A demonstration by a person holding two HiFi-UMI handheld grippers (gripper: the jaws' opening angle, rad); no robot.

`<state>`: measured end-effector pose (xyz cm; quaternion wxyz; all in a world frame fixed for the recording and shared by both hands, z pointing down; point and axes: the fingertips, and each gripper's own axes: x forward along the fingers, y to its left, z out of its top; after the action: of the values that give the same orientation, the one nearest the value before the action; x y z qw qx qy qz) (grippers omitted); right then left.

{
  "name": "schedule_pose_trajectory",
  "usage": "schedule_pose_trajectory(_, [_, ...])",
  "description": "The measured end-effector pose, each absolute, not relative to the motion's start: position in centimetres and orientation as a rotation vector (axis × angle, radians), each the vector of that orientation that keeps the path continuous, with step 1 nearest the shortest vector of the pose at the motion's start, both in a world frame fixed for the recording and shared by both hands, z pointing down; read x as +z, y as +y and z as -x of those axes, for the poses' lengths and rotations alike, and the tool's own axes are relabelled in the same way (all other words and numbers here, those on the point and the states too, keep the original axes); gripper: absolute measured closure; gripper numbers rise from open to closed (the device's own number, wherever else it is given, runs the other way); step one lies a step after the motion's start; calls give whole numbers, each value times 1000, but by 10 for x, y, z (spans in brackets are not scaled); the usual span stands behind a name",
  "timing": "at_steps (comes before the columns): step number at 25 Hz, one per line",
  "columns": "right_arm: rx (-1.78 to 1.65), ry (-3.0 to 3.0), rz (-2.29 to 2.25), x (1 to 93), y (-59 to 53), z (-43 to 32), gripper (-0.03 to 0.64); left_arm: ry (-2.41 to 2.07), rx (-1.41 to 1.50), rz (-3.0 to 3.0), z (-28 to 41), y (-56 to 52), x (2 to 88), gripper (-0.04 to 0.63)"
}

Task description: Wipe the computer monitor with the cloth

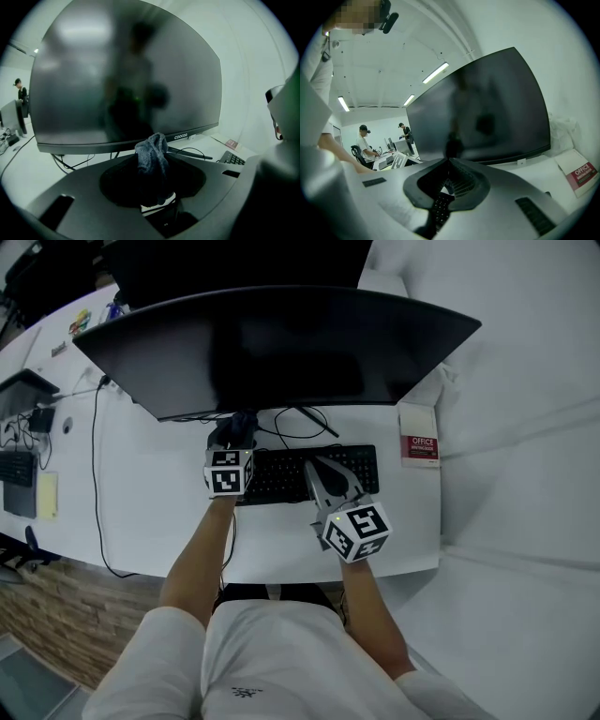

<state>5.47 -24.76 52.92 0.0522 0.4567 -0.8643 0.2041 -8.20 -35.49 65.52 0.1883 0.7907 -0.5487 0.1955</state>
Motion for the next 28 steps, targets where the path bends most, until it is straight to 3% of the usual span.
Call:
schedule_pose_trajectory(15, [615,-2696,-1231,529,-254,36,597,-1701,584,-2101,214,-346,653,442])
schedule_pose_trajectory(28, [611,-2718,-1189,526,-256,79,597,-1763,619,-2037,282,-341,652,442])
